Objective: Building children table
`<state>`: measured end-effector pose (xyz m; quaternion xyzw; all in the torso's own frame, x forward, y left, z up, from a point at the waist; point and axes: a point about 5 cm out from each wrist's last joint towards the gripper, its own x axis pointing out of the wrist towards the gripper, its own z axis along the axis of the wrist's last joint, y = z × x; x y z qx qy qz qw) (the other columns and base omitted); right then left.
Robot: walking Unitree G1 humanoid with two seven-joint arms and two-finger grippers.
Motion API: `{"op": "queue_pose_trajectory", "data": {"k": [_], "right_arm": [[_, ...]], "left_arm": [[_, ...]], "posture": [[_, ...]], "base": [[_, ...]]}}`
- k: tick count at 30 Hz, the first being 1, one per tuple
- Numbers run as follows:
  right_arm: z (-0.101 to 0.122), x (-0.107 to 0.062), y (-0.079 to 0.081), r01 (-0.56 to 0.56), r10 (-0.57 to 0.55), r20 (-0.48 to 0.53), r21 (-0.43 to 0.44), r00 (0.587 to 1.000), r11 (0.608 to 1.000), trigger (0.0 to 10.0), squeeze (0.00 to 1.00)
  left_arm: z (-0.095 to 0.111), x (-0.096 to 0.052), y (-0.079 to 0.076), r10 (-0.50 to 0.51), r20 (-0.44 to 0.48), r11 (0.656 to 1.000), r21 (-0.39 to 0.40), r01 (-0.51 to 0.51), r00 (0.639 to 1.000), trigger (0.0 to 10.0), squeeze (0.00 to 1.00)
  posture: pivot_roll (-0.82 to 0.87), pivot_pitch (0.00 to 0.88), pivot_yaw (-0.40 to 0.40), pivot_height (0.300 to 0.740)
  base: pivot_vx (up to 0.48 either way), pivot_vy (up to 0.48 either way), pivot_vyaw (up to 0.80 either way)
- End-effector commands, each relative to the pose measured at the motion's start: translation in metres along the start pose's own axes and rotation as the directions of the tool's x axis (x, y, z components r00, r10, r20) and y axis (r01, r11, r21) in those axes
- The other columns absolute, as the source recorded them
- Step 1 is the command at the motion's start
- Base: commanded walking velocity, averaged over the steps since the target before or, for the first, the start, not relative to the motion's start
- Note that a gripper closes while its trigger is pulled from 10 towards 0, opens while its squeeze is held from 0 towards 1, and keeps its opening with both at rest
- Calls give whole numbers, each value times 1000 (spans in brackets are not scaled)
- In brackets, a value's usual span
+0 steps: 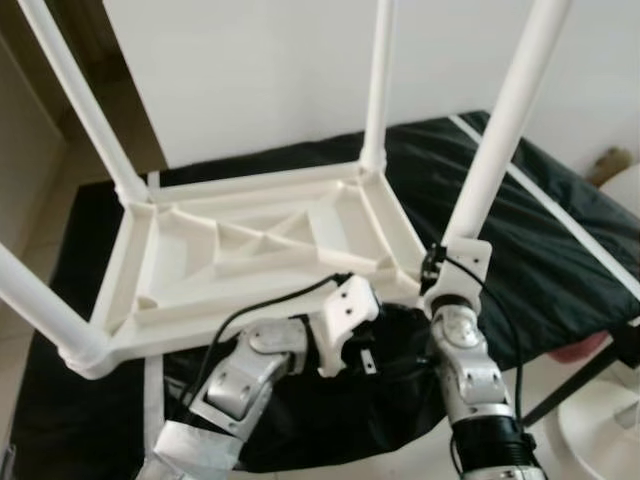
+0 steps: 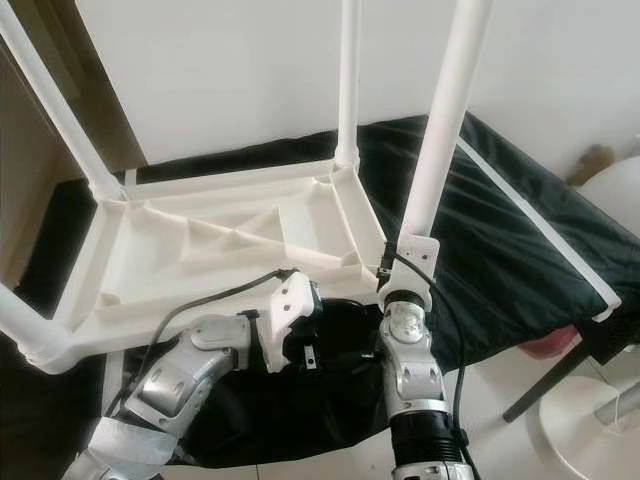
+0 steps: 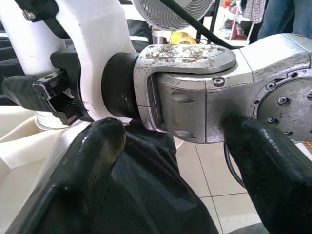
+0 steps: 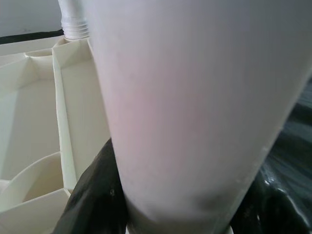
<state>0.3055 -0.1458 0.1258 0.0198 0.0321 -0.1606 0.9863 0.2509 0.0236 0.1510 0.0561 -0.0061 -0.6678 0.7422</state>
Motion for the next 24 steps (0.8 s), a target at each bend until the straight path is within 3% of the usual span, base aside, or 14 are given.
{"op": "queue_pose_trajectory", "data": {"k": [1,8,9,12,22,24], "right_arm": [[-21,-2,-9,43,-46,-101,-37,994,998,10000,0],[-19,-2,-9,55,-60,-87,-60,994,997,10000,0],[-12,-2,-9,15,-16,-28,-41,999,999,10000,1000],[-3,-4,-11,-52,53,54,-25,997,998,10000,1000],[1,-8,-21,-120,121,112,-18,986,993,10000,1000],[3,-10,-29,-207,207,133,-16,969,978,10000,1000]], "left_arm": [[0,1,-1,3,2,1000,-4,-3,1000,10000,0],[0,1,-1,6,2,1000,-1,-6,1000,10000,0],[0,1,-2,5,2,1000,1,-5,1000,10000,0],[0,0,-2,-2,-3,1000,2,2,1000,10000,0],[1,-2,-1,-15,-12,1000,12,15,1000,10000,0],[2,-1,1,-13,-12,1000,17,14,1000,10000,0]], "posture": [[-102,0,54,740],[-94,0,50,740],[-91,0,50,740],[-90,0,55,740],[-91,0,55,740],[-92,0,52,740]], "base": [[0,0,0],[0,0,0],[0,0,0],[0,0,0],[0,0,0],[0,0,0]]}}
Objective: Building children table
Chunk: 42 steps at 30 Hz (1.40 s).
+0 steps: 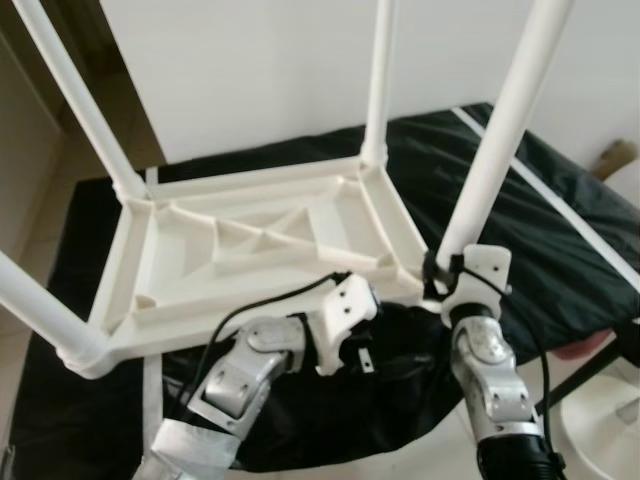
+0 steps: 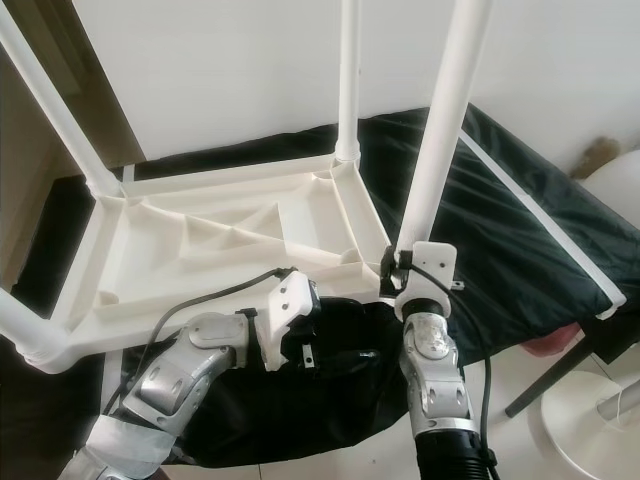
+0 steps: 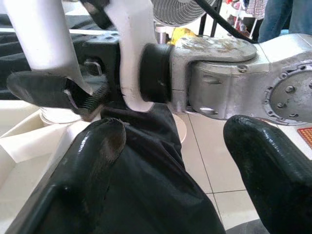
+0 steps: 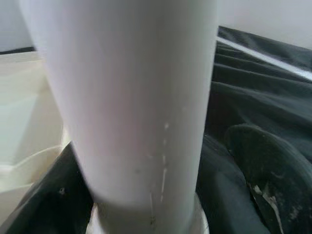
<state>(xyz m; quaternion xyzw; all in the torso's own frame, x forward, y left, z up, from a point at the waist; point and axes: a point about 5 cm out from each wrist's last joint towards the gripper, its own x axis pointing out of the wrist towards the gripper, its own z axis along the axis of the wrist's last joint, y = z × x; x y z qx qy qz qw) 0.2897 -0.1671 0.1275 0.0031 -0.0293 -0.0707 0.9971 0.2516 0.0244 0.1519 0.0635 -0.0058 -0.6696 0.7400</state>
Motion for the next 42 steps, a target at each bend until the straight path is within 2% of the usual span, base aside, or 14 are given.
{"op": "queue_pose_trajectory", "data": {"k": [1,2,3,4,7,11,19,32,34,35,37,38,40,42], "right_arm": [[2,-3,-5,-68,67,13,22,998,997,10000,1000],[2,-3,-5,-68,67,13,22,998,997,10000,1000],[2,-4,-9,-106,106,19,7,994,994,10000,804],[2,-5,-10,-148,148,16,8,989,989,10000,0],[4,-6,-13,-279,279,19,4,960,960,10000,0],[6,-5,-13,-323,323,21,-11,946,946,10000,0],[11,11,-18,-509,510,-14,-107,860,854,10000,0],[16,37,-13,-654,649,-99,-188,755,733,10000,0],[16,37,-13,-654,649,-99,-188,755,733,10000,0],[13,39,-13,-674,665,-117,-202,737,711,7490,0],[12,40,-14,-677,668,-119,-206,734,707,7490,0],[9,39,-14,-687,674,-135,-204,726,698,4235,0],[5,37,-15,-700,685,-148,-207,713,683,824,0],[4,37,-16,-705,691,-149,-207,708,678,0,0]], "left_arm": [[1,0,1,-7,-3,1000,10,7,1000,10000,0],[1,0,1,-7,-3,1000,10,7,1000,10000,0],[0,2,1,-3,-4,1000,14,3,1000,10000,0],[0,3,1,1,-5,1000,16,-1,1000,10000,0],[2,5,0,5,7,1000,21,-5,1000,10000,0],[2,4,1,5,9,1000,26,-6,1000,10000,0],[4,2,9,35,4,998,45,-35,999,10000,0],[6,-3,10,68,11,996,48,-69,998,10000,0],[6,-3,10,68,11,996,48,-69,998,10000,0],[3,-5,8,72,7,997,38,-73,997,10000,0],[2,-5,7,73,5,997,35,-73,997,10000,0],[1,-6,7,74,2,997,35,-74,997,10000,0],[2,-6,8,82,5,996,36,-82,997,10000,0],[3,-7,10,86,7,996,36,-86,996,10000,0]], "posture": [[-92,0,52,740],[-92,0,52,740],[-92,0,51,740],[-92,0,51,740],[-95,0,53,740],[-92,0,51,740],[-90,0,47,740],[-51,0,23,740],[-51,0,23,740],[-47,0,16,740],[-47,0,16,740],[-43,0,12,740],[-45,0,12,740],[-48,0,14,740]], "base": [[0,0,0],[0,0,0],[0,0,0],[0,0,0],[0,0,0],[0,0,0],[0,0,0],[0,0,0],[0,0,0],[0,0,0],[0,0,0],[0,0,0],[0,0,0],[0,0,0]]}}
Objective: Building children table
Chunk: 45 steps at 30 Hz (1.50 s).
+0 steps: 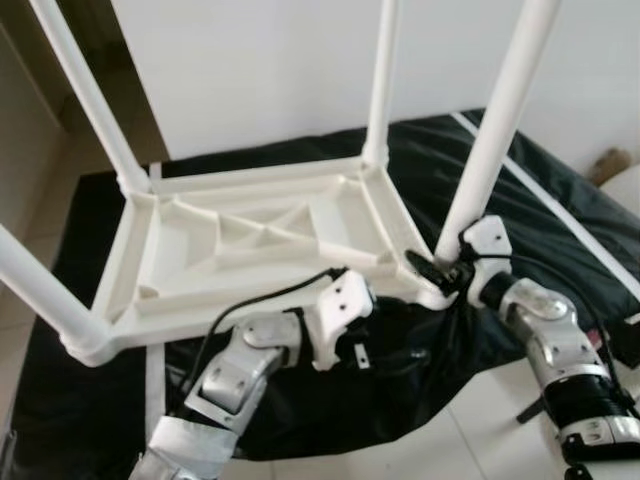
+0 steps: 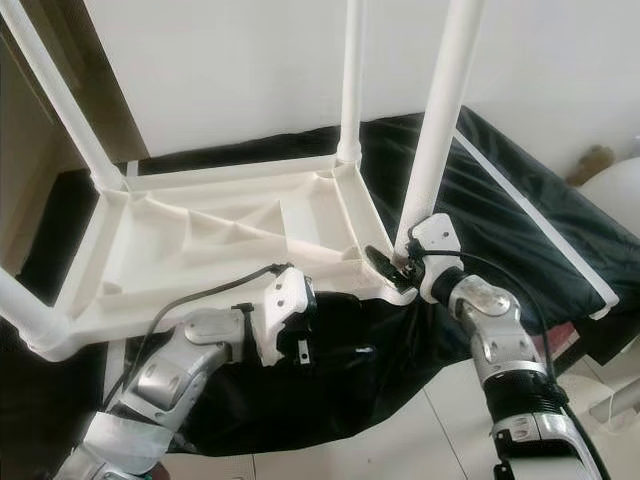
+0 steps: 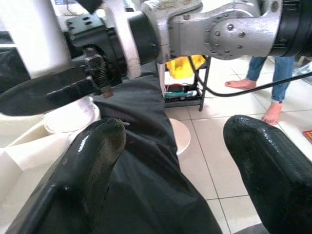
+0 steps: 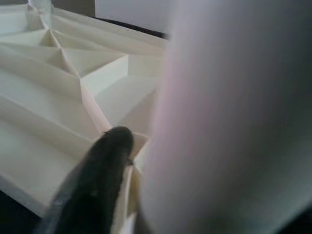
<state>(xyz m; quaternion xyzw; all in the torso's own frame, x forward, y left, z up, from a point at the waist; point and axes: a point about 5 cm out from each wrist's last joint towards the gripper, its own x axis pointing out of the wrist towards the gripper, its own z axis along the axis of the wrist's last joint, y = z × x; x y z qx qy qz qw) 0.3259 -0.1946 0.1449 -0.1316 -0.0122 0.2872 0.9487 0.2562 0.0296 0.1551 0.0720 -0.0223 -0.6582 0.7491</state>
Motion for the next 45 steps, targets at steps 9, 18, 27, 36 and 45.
{"op": "queue_pose_trajectory", "data": {"k": [9,18,27,36,45], "right_arm": [[-16,-2,12,-66,67,-55,27,996,997,0,0],[-27,-5,6,110,-102,-142,44,985,993,10000,0],[-31,4,23,370,-333,-197,200,922,907,10000,0],[-30,1,50,686,-622,-306,188,721,702,10000,0],[-17,12,66,738,-673,-304,264,675,621,10000,0]], "left_arm": [[1,-1,6,54,-5,999,5,-54,999,10000,0],[3,1,6,44,-3,999,6,-44,999,10000,0],[4,-3,6,44,-10,999,8,-44,999,10000,0],[4,-8,7,75,-13,997,10,-75,997,10000,0],[5,-8,7,98,-6,995,6,-98,995,10000,0]], "posture": [[-62,0,32,740],[-71,0,47,740],[-43,0,56,740],[-11,0,40,740],[1,0,26,740]], "base": [[0,0,0],[0,0,0],[0,0,0],[0,0,0],[0,0,0]]}}
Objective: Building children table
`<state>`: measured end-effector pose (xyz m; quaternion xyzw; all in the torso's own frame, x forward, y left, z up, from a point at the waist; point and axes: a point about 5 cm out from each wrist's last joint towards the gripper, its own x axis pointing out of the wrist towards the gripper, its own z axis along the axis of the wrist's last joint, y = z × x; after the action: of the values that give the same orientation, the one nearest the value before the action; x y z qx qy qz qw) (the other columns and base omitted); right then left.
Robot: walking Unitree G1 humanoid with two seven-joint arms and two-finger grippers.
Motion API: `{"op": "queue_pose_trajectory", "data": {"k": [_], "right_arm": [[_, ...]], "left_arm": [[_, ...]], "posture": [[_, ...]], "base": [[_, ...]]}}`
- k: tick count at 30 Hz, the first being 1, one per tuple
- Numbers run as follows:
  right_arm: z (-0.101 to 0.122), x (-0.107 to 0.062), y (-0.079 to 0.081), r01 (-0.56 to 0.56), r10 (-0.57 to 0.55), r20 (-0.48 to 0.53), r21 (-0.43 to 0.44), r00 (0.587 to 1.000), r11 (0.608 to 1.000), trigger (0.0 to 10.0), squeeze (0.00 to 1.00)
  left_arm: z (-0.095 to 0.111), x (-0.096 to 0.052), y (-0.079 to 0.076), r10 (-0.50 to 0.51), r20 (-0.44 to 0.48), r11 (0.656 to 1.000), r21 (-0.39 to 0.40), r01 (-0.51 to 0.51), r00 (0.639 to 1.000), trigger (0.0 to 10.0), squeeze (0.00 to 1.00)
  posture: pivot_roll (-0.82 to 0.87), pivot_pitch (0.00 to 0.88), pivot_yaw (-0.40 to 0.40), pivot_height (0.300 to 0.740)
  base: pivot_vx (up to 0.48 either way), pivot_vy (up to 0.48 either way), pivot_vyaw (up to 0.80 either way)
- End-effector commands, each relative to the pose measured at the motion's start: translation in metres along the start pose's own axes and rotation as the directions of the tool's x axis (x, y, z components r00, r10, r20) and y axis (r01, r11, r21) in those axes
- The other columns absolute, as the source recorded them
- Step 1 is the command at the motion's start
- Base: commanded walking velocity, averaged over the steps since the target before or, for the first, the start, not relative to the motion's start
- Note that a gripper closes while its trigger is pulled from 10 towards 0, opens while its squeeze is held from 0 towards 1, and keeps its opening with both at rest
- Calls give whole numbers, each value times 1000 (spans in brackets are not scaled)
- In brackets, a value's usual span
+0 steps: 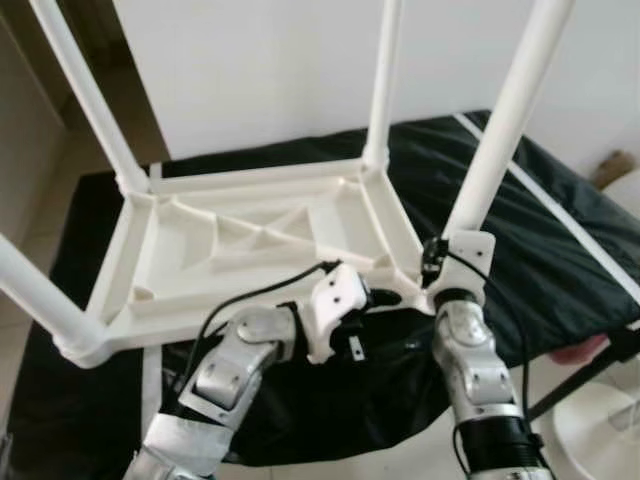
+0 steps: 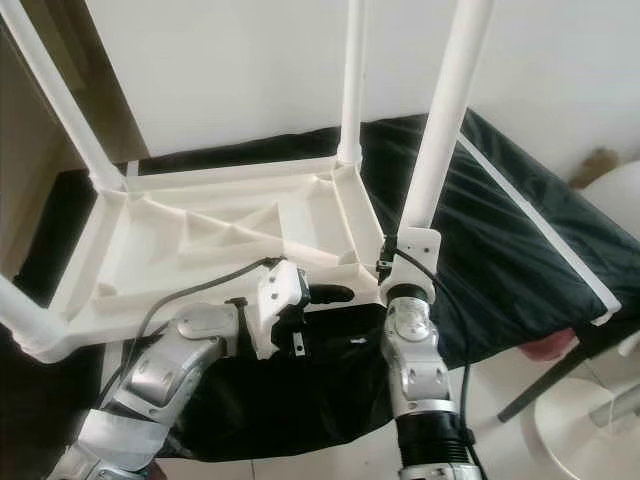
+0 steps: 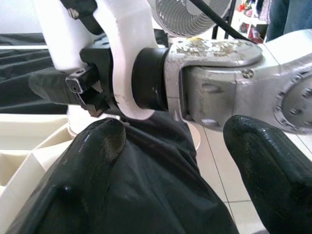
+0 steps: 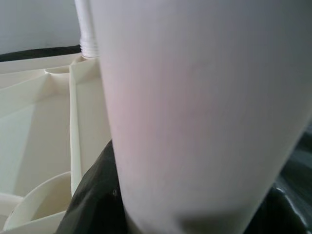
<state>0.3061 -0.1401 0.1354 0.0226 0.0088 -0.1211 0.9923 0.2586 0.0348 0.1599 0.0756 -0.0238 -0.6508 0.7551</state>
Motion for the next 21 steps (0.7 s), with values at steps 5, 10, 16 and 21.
{"op": "queue_pose_trajectory", "data": {"k": [5,10,16,21], "right_arm": [[-24,-8,-4,18,-15,-146,19,989,1000,10000,0],[-17,-12,0,1,2,-110,25,994,1000,10000,0],[-8,-14,-2,-15,16,-37,29,999,999,10000,216],[1,-15,-9,-60,59,21,47,998,997,10000,1000]], "left_arm": [[1,-1,3,73,0,997,-4,-73,997,10000,0],[0,0,2,70,4,998,-8,-70,998,10000,0],[-1,1,0,52,2,999,-11,-52,999,10000,0],[-1,1,1,34,-4,999,-10,-34,999,10000,0]], "posture": [[-10,0,22,740],[-23,0,28,740],[-39,0,40,740],[-45,0,46,740]], "base": [[0,0,0],[0,0,0],[0,0,0],[0,0,0]]}}
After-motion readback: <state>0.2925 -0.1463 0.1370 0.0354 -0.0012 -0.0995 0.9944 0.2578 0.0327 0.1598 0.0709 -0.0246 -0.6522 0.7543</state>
